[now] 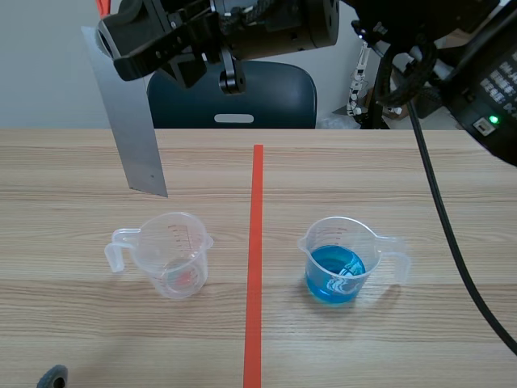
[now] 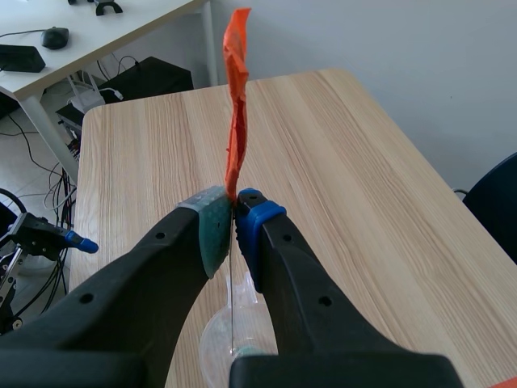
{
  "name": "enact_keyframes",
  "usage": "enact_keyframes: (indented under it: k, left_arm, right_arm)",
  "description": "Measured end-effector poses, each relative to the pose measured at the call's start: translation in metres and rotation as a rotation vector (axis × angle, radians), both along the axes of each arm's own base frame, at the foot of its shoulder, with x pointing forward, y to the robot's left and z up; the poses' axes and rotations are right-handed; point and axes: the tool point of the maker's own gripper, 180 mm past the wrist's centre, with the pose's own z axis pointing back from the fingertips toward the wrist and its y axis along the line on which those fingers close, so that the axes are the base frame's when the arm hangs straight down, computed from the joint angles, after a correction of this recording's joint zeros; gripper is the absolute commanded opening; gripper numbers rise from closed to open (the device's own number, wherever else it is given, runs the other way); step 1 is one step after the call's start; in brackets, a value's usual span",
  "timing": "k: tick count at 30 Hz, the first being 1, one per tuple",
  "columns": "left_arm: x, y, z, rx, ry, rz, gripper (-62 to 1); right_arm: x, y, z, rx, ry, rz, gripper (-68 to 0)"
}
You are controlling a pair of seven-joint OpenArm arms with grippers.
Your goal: Do the redox reaction experiment. lift the metal plate out of the left beaker
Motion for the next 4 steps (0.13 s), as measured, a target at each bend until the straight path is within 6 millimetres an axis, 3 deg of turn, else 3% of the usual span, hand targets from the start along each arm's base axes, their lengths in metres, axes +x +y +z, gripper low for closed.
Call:
enact_keyframes:
  k: [4]
  left_arm:
    - [0.0000,0.0000,0.0000,0.000,0.000,0.000,-5.8]
  right_arm:
    - [0.0000,0.0000,0.0000,0.000,0.000,0.000,-67.1]
